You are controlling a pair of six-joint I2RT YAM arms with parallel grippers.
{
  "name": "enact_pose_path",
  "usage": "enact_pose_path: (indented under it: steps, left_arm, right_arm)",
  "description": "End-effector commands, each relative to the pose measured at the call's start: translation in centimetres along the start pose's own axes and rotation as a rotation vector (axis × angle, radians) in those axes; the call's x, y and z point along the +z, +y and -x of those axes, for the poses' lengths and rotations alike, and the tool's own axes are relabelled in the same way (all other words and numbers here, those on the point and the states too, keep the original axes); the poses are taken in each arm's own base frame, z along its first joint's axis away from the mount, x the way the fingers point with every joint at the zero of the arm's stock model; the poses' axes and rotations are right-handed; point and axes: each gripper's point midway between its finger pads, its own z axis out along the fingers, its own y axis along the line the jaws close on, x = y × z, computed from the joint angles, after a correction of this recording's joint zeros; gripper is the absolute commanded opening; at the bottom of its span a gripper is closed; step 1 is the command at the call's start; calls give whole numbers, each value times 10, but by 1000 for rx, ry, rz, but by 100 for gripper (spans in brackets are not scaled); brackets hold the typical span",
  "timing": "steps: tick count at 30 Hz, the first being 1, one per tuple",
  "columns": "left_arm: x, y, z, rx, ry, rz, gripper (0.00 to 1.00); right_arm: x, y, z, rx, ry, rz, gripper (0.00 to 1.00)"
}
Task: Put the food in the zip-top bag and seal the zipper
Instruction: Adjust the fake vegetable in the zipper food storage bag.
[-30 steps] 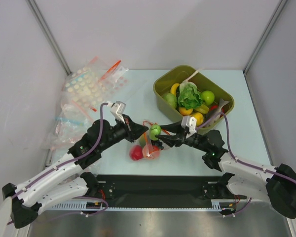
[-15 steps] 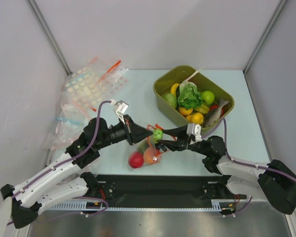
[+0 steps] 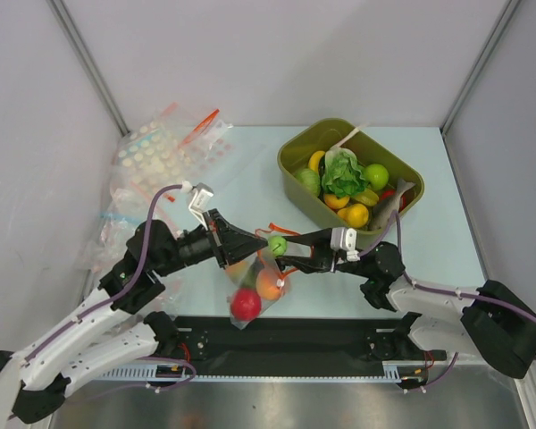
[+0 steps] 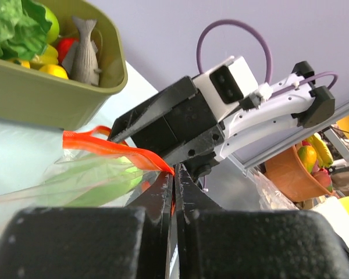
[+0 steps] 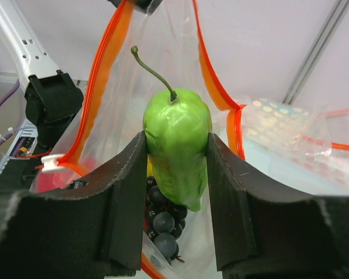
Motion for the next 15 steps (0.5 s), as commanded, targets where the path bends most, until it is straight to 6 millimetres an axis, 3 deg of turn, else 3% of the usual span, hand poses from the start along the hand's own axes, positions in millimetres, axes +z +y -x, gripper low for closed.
enact_pose_path:
  steps: [1, 3, 7, 10, 15]
  left_arm:
    - [-11, -30, 40, 56, -126, -68, 4]
    - [-8, -27, 39, 59, -120, -55, 3]
    - [0, -18, 33, 59, -92, -34, 3]
    - [9, -2, 27, 49, -71, 19, 2]
    - [20, 18, 20, 29, -62, 82, 0]
  right_arm:
    - [12, 0, 21, -118, -55, 27, 0]
    - [14, 0, 4, -106, 32, 30, 0]
    - [21, 7, 5, -78, 39, 60, 0]
    - [17, 6, 21, -32, -47, 26, 0]
    - [5, -13, 54, 89, -211, -109, 0]
